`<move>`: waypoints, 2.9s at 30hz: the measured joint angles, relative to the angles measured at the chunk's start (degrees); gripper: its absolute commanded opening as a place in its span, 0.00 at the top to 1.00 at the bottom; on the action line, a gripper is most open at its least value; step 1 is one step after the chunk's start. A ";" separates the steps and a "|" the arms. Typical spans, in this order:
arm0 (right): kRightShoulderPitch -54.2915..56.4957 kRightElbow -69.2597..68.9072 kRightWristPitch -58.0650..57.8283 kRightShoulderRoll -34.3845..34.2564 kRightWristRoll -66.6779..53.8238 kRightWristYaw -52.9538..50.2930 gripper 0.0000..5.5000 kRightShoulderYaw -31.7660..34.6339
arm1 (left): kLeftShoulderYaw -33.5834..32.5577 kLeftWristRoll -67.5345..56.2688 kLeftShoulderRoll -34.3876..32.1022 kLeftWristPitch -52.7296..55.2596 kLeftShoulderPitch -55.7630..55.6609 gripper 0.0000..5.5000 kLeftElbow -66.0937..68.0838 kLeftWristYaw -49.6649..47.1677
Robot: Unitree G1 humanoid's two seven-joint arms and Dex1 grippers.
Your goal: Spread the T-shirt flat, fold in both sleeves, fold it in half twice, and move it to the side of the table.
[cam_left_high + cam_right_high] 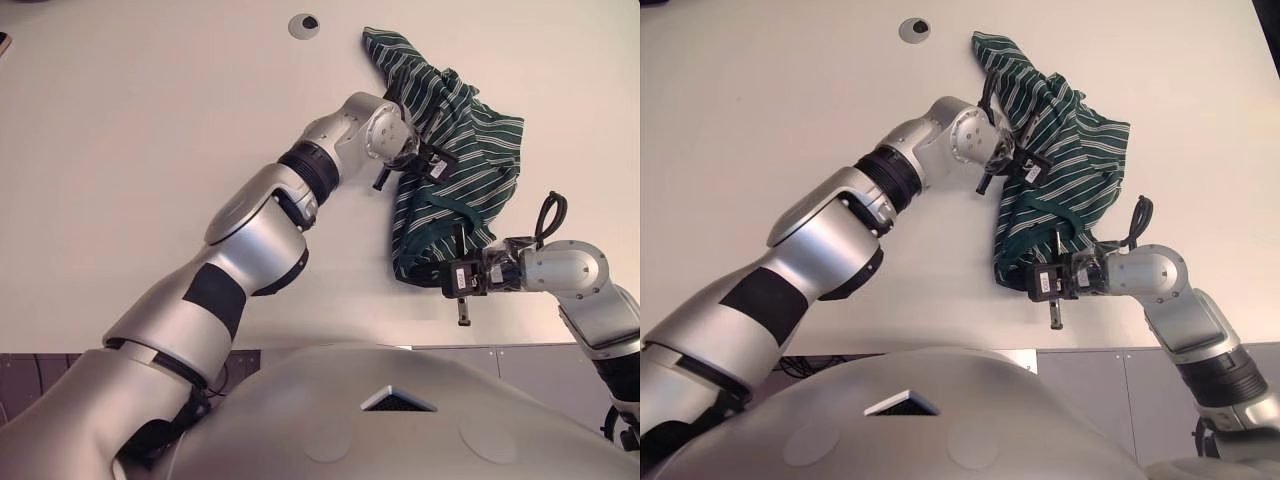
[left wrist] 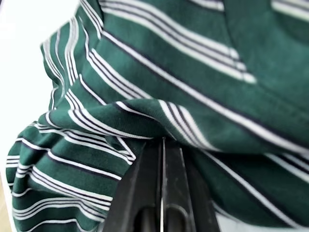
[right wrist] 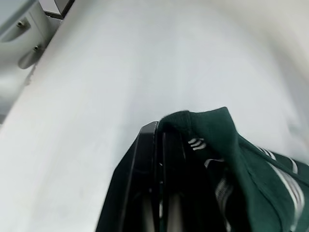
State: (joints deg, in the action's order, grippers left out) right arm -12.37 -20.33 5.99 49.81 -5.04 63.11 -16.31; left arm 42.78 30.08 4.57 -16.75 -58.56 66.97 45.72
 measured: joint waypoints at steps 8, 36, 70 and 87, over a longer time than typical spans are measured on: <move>6.03 8.73 -1.28 -6.26 3.68 -8.16 1.00 0.51 | -9.39 -9.73 -24.34 -0.68 15.63 1.00 -23.48 11.80; -4.56 -0.45 3.56 -1.80 4.49 -5.09 1.00 4.15 | -30.16 -38.28 -50.51 17.86 54.47 0.79 -86.38 18.94; 0.90 -2.60 1.71 -2.06 14.22 -5.55 1.00 -6.67 | -3.06 -13.64 -23.27 10.32 8.71 0.68 -28.52 32.25; 3.58 -0.04 1.11 -2.20 13.35 -6.12 1.00 -7.13 | -10.34 -23.45 -26.43 18.67 13.28 0.68 -35.01 41.79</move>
State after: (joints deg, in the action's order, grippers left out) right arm -8.79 -20.37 7.10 47.61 8.31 56.99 -23.44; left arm 32.44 6.63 -21.86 1.92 -45.27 31.96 87.51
